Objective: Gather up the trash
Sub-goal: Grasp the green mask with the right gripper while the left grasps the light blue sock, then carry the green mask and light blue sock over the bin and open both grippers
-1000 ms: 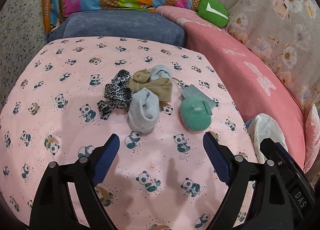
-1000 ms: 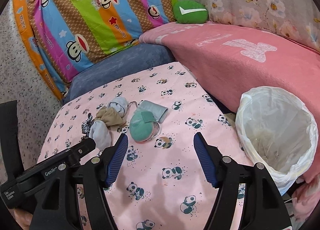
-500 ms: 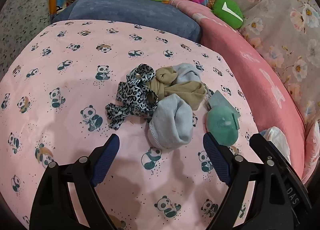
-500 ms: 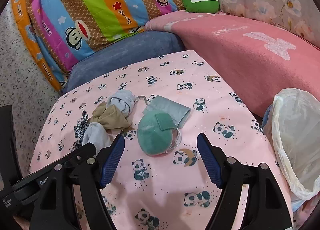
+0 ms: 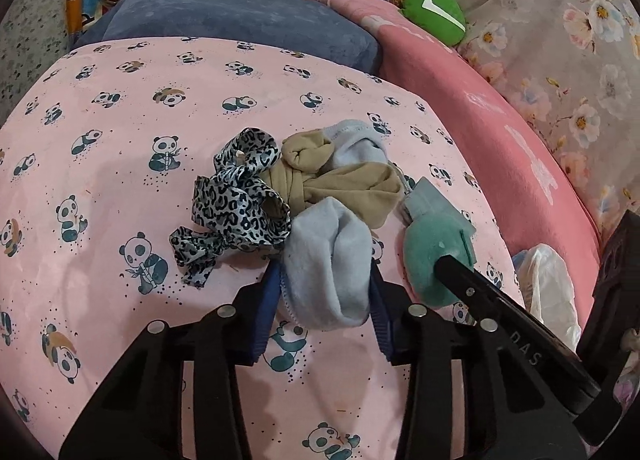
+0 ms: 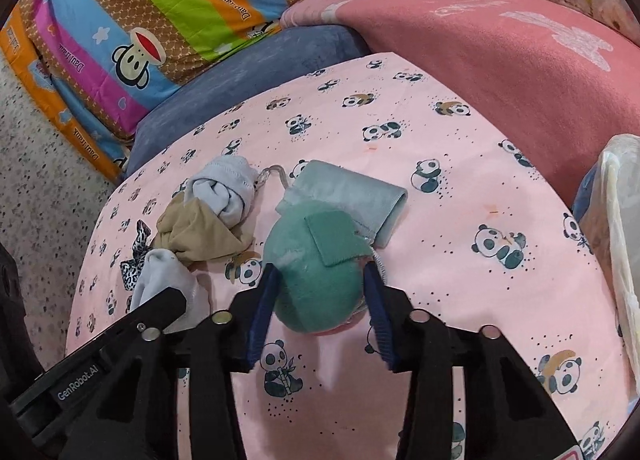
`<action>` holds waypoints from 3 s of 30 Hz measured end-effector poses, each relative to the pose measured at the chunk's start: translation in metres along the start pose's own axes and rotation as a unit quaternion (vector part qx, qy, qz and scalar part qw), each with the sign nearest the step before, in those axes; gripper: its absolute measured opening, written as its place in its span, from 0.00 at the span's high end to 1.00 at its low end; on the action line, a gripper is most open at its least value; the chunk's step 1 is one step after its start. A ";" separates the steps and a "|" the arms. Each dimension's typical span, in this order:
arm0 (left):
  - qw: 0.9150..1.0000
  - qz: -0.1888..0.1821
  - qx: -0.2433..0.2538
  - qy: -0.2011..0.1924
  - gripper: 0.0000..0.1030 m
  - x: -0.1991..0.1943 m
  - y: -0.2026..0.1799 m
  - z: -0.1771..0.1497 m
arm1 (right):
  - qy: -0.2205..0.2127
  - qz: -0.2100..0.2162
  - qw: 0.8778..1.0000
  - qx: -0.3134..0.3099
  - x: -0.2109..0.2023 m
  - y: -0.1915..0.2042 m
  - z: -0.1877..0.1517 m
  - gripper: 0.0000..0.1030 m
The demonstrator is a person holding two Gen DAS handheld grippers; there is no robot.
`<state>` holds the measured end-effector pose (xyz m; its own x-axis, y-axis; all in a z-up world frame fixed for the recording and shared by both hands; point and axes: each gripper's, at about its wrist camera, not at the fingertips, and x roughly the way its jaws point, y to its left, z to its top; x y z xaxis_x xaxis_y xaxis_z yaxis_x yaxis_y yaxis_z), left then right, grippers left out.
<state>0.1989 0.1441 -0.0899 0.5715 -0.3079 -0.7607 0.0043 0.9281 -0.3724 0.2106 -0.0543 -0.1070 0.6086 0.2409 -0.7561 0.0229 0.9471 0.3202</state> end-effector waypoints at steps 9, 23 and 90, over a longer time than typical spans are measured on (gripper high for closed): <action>1.000 -0.008 0.007 -0.011 0.77 -0.021 -0.011 -0.005 | -0.033 0.005 0.999 -0.024 -0.034 0.009 -0.001 0.81; 0.996 -0.040 0.066 -0.045 0.77 -0.078 -0.087 -0.019 | -0.128 -0.006 0.991 -0.026 -0.138 -0.007 -0.003 0.81; 0.986 -0.078 0.147 -0.011 0.35 -0.065 -0.238 -0.067 | -0.177 -0.090 0.975 0.104 -0.224 -0.182 -0.040 0.45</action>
<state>0.1056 -0.0708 0.0122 0.5630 -0.4494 -0.6936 0.3296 0.8917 -0.3102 0.0385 -0.2722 -0.0186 0.8143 -0.0483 -0.5784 0.2920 0.8953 0.3365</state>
